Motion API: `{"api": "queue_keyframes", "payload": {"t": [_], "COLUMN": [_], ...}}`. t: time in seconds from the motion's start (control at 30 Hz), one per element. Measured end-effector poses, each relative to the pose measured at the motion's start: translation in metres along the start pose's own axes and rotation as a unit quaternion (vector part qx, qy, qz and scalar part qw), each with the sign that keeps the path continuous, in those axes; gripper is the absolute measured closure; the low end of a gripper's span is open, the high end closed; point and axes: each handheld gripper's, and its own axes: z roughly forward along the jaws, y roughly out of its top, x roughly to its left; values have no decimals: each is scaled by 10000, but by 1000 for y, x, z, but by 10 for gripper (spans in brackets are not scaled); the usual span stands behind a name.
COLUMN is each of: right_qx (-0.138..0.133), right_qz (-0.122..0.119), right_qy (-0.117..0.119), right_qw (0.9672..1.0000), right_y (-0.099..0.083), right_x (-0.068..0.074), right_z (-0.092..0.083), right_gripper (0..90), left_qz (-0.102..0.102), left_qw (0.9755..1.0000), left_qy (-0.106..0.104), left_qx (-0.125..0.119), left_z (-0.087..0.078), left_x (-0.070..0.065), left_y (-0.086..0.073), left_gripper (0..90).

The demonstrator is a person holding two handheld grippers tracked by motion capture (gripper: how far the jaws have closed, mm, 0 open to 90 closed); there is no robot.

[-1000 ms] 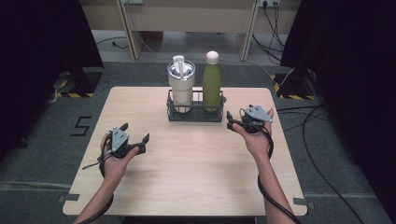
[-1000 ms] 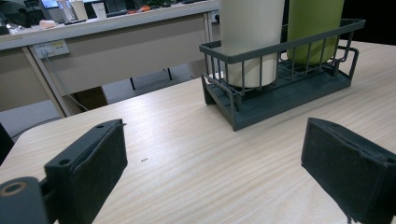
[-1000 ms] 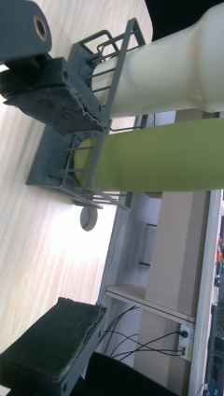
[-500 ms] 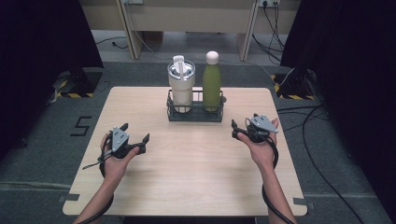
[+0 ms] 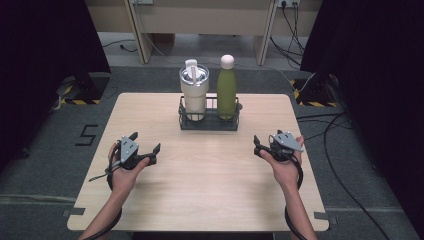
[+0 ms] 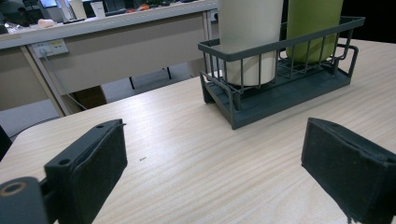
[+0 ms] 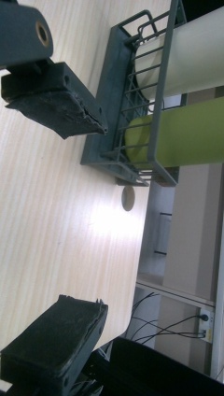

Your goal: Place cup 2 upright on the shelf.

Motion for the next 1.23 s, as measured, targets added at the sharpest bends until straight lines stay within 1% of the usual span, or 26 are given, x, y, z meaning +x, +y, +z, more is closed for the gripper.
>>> {"api": "queue_keyframes", "payload": {"t": [0.27,0.33,0.53,0.6,0.77,1.23], "right_qx": [19,19,41,80,112,45], "right_qz": [-18,-89,-87,-129,-63,-123], "right_qy": [-56,-68,-98,-96,-147,-165], "right_qw": [10000,9999,9999,9998,9998,9998], "right_y": [-10,-13,-23,-26,-31,-33], "right_x": [-3,-4,-6,-7,-9,-8], "right_z": [-4,-5,-7,-7,-9,-13], "right_gripper": [126,126,135,135,138,140], "left_qz": [-5,2,12,20,48,94], "left_qw": [10000,10000,10000,10000,10000,9999], "left_qy": [5,-3,-14,-22,-39,-94], "left_qx": [-2,1,18,21,47,76], "left_z": [0,0,1,1,1,2], "left_x": [0,0,-1,-2,-2,-6], "left_y": [0,0,-1,-1,-2,-4], "left_gripper": [61,61,61,61,61,61]}}
